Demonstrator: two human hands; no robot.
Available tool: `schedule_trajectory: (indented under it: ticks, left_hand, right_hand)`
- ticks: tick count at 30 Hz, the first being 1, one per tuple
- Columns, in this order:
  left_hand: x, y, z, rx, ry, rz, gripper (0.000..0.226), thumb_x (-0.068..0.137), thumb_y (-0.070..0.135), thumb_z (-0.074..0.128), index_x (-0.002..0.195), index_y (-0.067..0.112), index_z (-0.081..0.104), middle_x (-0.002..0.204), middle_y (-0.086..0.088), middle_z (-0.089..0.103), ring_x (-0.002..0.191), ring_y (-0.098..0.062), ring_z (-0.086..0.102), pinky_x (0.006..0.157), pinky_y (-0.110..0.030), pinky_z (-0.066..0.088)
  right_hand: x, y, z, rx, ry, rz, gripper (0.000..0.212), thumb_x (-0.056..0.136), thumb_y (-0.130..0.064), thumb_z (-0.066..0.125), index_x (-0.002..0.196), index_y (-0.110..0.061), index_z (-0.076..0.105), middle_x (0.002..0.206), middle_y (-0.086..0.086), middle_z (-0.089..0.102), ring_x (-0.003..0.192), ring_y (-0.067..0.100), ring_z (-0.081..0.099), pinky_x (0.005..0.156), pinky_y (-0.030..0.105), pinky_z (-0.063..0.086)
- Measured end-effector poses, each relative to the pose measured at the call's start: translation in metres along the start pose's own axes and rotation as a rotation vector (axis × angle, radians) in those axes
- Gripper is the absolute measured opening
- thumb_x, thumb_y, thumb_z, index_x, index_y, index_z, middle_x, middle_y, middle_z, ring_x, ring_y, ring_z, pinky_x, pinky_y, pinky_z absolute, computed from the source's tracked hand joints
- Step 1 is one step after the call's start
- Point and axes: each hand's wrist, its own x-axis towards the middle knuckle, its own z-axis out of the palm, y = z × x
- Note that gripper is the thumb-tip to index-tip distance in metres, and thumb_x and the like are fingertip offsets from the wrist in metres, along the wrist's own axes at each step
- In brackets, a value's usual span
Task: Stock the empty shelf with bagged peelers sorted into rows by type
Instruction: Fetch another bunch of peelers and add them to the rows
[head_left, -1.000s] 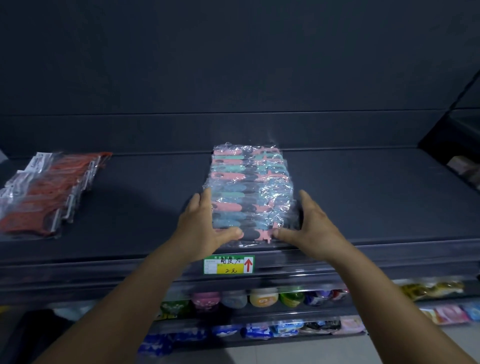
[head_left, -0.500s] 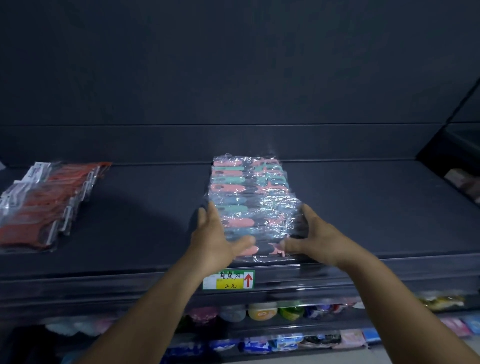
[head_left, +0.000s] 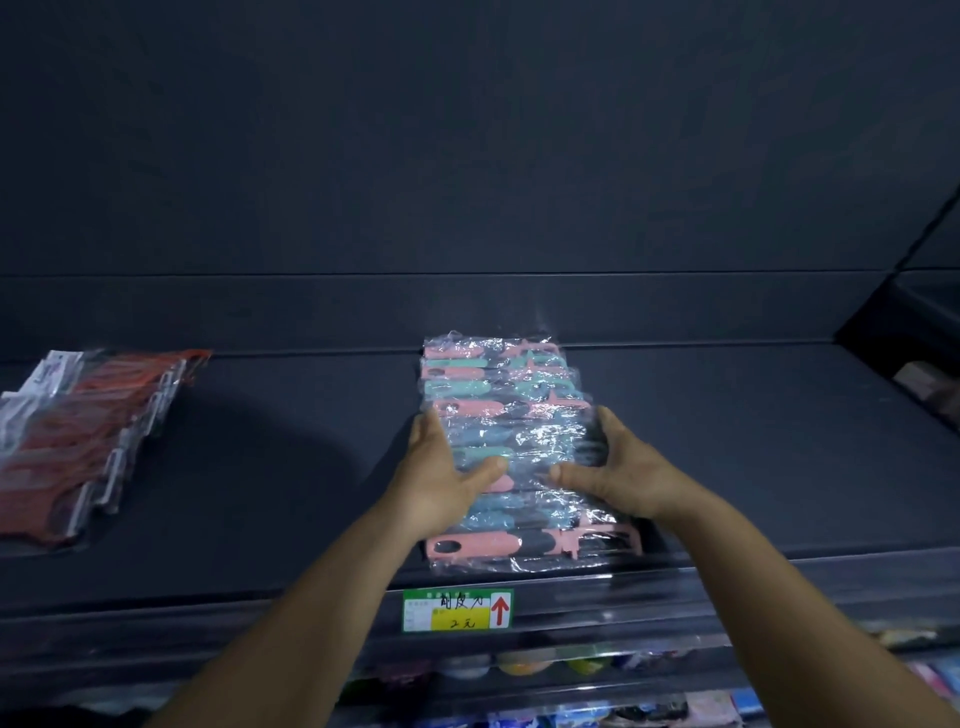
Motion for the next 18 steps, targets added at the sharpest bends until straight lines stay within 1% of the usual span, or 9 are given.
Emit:
schedule_trajectory:
  ticks: [2,4,6,8,11,13,15,16,18]
  left_hand:
    - [0.005,-0.001,-0.005,0.051,0.044,-0.043,0.111,0.08,0.061,0.06,0.15,0.014,-0.013,0.159,-0.002,-0.017,0.147,-0.019,-0.007,0.12,-0.037,0.006]
    - [0.011,-0.002,-0.012,0.066,0.035,-0.065,0.113,0.079,0.062,0.06,0.15,0.013,-0.013,0.159,-0.003,-0.016,0.147,-0.018,-0.008,0.12,-0.037,0.005]
    - [0.017,-0.002,-0.014,0.041,-0.009,-0.052,0.111,0.079,0.059,0.061,0.151,0.013,-0.011,0.16,-0.002,-0.008,0.148,-0.018,0.0,0.12,-0.037,0.009]
    - [0.018,-0.001,-0.011,0.03,-0.04,-0.016,0.109,0.081,0.056,0.063,0.151,0.013,-0.008,0.161,-0.002,-0.001,0.147,-0.017,0.005,0.12,-0.037,0.012]
    - [0.017,0.001,-0.009,0.065,-0.048,0.002,0.107,0.083,0.053,0.062,0.151,0.012,-0.009,0.161,-0.001,-0.004,0.147,-0.017,0.004,0.12,-0.034,0.011]
    - [0.014,0.002,-0.012,0.09,-0.06,0.002,0.105,0.084,0.054,0.059,0.151,0.012,-0.011,0.16,0.0,-0.006,0.147,-0.016,0.003,0.119,-0.031,0.009]
    - [0.01,0.002,-0.016,0.16,-0.047,0.013,0.099,0.088,0.054,0.054,0.151,0.012,-0.01,0.16,-0.001,-0.008,0.147,-0.017,0.002,0.117,-0.03,0.008]
    - [0.007,0.003,-0.017,0.239,-0.026,0.036,0.095,0.09,0.053,0.05,0.151,0.011,-0.009,0.16,-0.003,-0.007,0.148,-0.018,0.001,0.118,-0.033,0.007]
    - [-0.001,0.004,-0.02,0.414,0.031,0.111,0.083,0.094,0.051,0.043,0.151,0.01,-0.002,0.161,-0.006,-0.002,0.148,-0.021,-0.001,0.119,-0.039,0.006]
  right_hand:
    - [0.003,0.001,-0.002,-0.007,0.0,0.0,0.111,0.06,-0.053,0.08,0.147,-0.022,0.019,0.138,-0.003,0.044,0.119,0.014,0.05,0.103,0.029,0.042]
    - [0.004,-0.001,-0.003,0.008,-0.004,0.004,0.12,0.055,-0.057,0.079,0.149,-0.021,0.014,0.145,-0.001,0.04,0.122,0.015,0.049,0.107,0.034,0.042]
    - [0.005,-0.001,-0.002,0.017,-0.013,0.008,0.12,0.06,-0.052,0.08,0.151,-0.02,0.009,0.147,-0.001,0.037,0.122,0.014,0.048,0.107,0.035,0.041]
    - [0.006,0.001,-0.001,-0.004,0.0,0.005,0.116,0.064,-0.048,0.081,0.151,-0.02,0.01,0.146,-0.002,0.037,0.121,0.014,0.048,0.107,0.033,0.041]
    - [0.007,0.002,-0.001,-0.032,0.005,0.003,0.116,0.062,-0.05,0.081,0.151,-0.022,0.012,0.147,-0.004,0.035,0.124,0.014,0.046,0.108,0.034,0.04]
    - [0.005,-0.001,-0.002,-0.069,0.009,0.012,0.121,0.055,-0.062,0.079,0.15,-0.022,0.015,0.146,-0.004,0.037,0.124,0.014,0.046,0.109,0.036,0.04]
    - [0.004,-0.003,-0.001,-0.205,0.059,0.024,0.123,0.047,-0.08,0.068,0.146,-0.022,0.022,0.146,-0.001,0.037,0.129,0.019,0.043,0.11,0.042,0.038]
    - [0.002,-0.006,-0.001,-0.319,0.087,0.02,0.118,0.054,-0.081,0.062,0.146,-0.02,0.021,0.15,0.002,0.033,0.136,0.021,0.036,0.113,0.045,0.032]
    - [-0.004,-0.015,0.0,-0.542,0.155,-0.016,0.096,0.08,-0.067,0.052,0.151,-0.017,0.012,0.16,0.002,0.014,0.147,0.021,0.012,0.12,0.043,0.014]
